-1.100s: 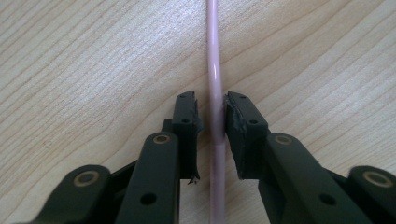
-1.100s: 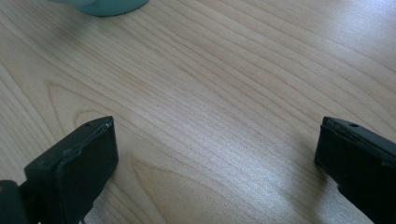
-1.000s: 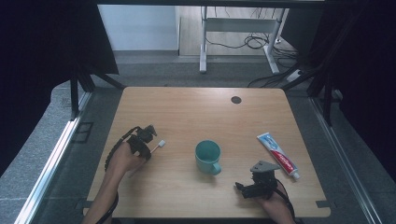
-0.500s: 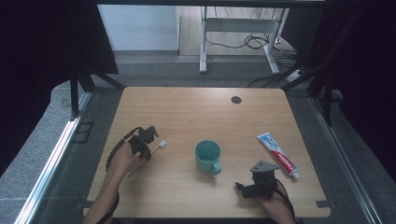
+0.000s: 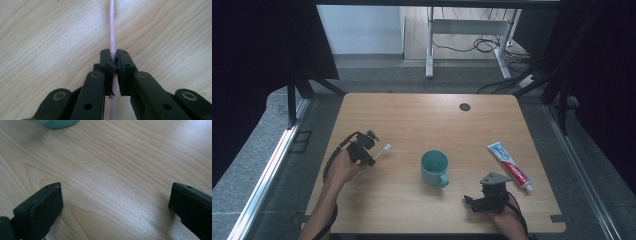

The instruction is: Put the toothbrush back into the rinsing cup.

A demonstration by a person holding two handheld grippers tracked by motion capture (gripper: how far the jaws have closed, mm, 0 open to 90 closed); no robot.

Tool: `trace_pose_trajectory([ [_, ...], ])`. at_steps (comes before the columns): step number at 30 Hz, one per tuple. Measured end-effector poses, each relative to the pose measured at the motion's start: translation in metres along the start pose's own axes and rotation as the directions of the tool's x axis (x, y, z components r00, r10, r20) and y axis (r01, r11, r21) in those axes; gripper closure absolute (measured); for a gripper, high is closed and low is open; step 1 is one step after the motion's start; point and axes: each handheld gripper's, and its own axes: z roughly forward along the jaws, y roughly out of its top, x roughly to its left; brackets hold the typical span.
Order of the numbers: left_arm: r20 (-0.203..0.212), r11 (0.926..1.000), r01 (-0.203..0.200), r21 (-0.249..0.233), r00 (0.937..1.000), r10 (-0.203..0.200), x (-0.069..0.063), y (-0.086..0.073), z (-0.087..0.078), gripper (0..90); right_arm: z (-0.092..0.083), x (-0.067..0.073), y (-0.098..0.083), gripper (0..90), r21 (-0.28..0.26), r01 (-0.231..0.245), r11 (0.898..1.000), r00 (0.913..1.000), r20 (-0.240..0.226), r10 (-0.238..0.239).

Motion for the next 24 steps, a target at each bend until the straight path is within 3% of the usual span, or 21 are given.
trace_pose_trajectory([
  [7, 0.005, 0.9986, -0.005, -0.053, 1.0000, 0.005, -0.002, 0.001, -0.006, 84.4, 0.000, 0.000, 0.000, 0.0, 0.000, 0.000, 1.000, 1.0000, 0.000, 0.000],
  [13, 0.018, 0.9926, -0.014, -0.121, 0.9997, 0.016, -0.006, 0.002, -0.012, 84.4, 0.000, 0.000, 0.000, 0.0, 0.000, 0.000, 1.000, 1.0000, 0.000, 0.000],
  [20, 0.030, 0.9822, -0.030, -0.186, 0.9989, 0.036, -0.009, 0.003, -0.019, 84.4, 0.000, 0.000, 0.000, 0.0, 0.000, 0.001, 1.000, 1.0000, 0.001, -0.001],
  [24, 0.040, 0.9703, -0.034, -0.240, 0.9982, 0.045, -0.011, 0.003, -0.023, 84.4, 0.000, 0.000, 0.000, 0.0, 0.000, 0.001, 1.000, 1.0000, 0.000, -0.001],
])
